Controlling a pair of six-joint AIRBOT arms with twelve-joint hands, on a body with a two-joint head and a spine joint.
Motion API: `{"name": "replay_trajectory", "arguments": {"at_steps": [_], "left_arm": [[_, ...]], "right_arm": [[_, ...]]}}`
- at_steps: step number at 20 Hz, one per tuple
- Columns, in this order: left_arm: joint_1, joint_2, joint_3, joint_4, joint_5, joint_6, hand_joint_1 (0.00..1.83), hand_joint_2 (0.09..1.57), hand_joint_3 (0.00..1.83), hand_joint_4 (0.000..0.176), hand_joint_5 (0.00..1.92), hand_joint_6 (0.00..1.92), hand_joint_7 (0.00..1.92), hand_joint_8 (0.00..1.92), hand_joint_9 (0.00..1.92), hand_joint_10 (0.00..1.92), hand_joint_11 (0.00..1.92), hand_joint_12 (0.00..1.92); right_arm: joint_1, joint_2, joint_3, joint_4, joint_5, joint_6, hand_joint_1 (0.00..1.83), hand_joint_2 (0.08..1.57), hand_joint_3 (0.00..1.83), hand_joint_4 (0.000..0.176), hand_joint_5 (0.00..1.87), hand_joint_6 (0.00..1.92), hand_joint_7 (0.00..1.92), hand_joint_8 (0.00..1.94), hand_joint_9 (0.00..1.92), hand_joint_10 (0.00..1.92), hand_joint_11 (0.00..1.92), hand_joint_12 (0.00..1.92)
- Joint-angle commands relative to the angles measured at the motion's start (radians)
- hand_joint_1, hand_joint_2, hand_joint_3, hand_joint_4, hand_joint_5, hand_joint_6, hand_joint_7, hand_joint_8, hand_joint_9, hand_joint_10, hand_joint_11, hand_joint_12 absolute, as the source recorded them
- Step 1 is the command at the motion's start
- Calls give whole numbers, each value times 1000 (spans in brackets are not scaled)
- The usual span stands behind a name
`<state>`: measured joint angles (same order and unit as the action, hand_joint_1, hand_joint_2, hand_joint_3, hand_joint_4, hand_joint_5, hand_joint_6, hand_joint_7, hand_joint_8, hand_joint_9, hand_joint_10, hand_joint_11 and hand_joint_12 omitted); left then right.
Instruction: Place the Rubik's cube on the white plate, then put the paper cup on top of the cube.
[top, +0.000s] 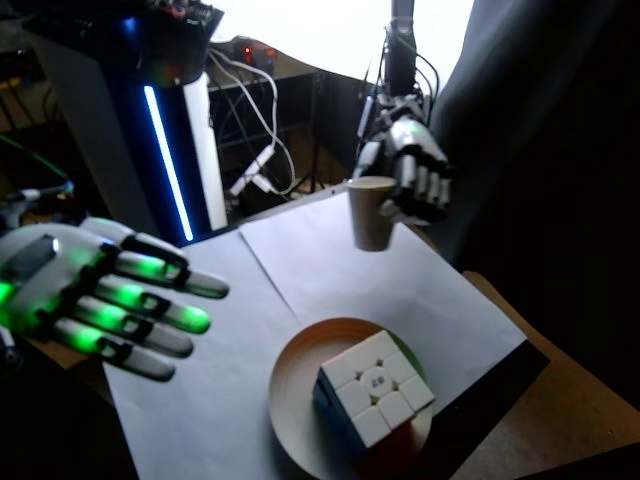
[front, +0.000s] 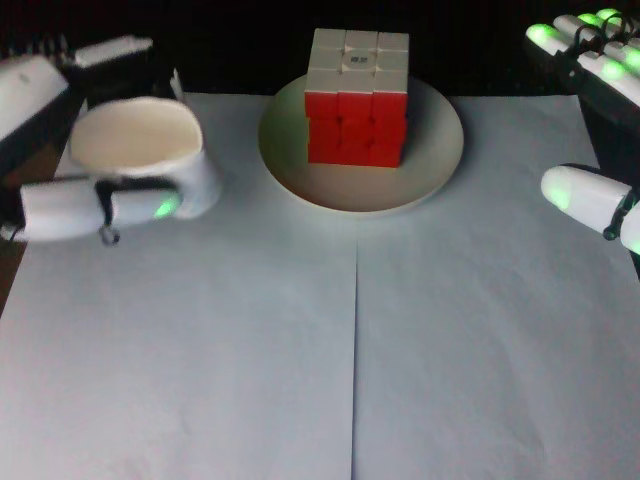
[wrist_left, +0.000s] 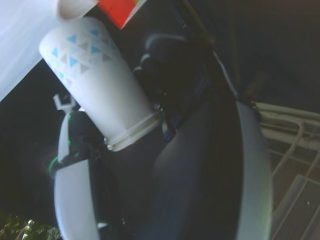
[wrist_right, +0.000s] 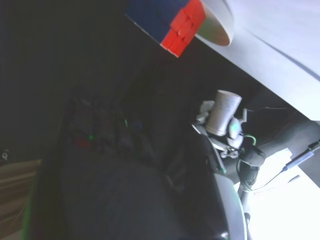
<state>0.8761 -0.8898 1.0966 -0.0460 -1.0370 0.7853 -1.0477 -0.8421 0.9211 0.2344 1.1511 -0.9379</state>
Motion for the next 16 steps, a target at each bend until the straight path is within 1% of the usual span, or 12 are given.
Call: {"name": "replay_trajectory", "arguments": {"at_steps": [1,5,6,7,8,10,11,12,13,14,15,16], "left_arm": [[-34,-11,13,-1,-92,-6,1046,1391,0,0,470,1609,555,1815,286,1916,325,1921],[-195,-88,121,59,36,-68,1034,1387,1,0,445,1645,577,1743,310,1803,358,1921],[-235,-117,160,75,70,-99,967,1214,0,55,283,1209,292,1493,268,1744,307,1921],[-267,-142,191,86,94,-119,968,1190,0,47,283,1168,291,1437,276,1681,296,1921],[-294,-160,213,97,113,-133,1045,1165,0,46,321,1134,294,1374,276,1603,248,1921],[-352,-194,251,108,154,-135,1135,1156,0,4,330,1104,273,1333,277,1543,241,1921],[-388,-216,274,117,187,-135,1168,1146,0,0,329,1152,275,1360,284,1574,268,1921],[-402,-227,283,121,196,-138,1180,1138,0,0,306,1209,264,1387,283,1601,281,1921],[-430,-251,308,139,218,-156,1172,1142,0,0,299,1248,257,1454,282,1656,290,1921],[-458,-285,345,168,242,-198,1150,1149,0,32,269,1325,201,1552,261,1710,285,1921],[-478,-317,379,185,262,-237,1127,1156,3,13,236,1326,172,1560,219,1716,241,1921],[-482,-343,403,186,275,-252,1080,1162,4,11,242,1283,202,1541,221,1670,181,1921]], "right_arm": [[8,-1,3,-6,126,5,166,1332,0,104,0,0,0,0,0,0,0,0],[8,-4,4,-6,126,5,156,1324,0,118,0,0,0,0,0,0,0,0],[8,-6,5,-6,126,5,152,1321,0,109,0,0,0,0,0,0,0,0],[8,-7,6,-6,126,5,152,1321,0,111,0,0,0,0,1,0,0,0],[8,-8,6,-6,126,5,181,1307,0,96,0,0,0,0,0,0,0,0],[8,-10,7,-6,126,5,141,1318,0,91,0,0,0,0,0,0,0,0],[8,-11,7,-6,126,5,156,1308,0,102,0,0,0,0,0,0,0,0],[8,-12,7,-6,126,5,173,1304,0,99,0,0,0,0,0,0,0,0],[7,-14,8,-6,126,5,219,1306,0,86,0,0,0,0,0,0,0,0],[4,-15,8,-6,126,5,227,1295,0,87,0,0,0,0,0,0,0,0],[1,-17,8,-6,126,5,226,1297,0,82,0,0,0,0,0,0,0,0],[-1,-20,9,-6,126,5,233,1304,0,80,0,0,0,0,0,0,3,1]]}}
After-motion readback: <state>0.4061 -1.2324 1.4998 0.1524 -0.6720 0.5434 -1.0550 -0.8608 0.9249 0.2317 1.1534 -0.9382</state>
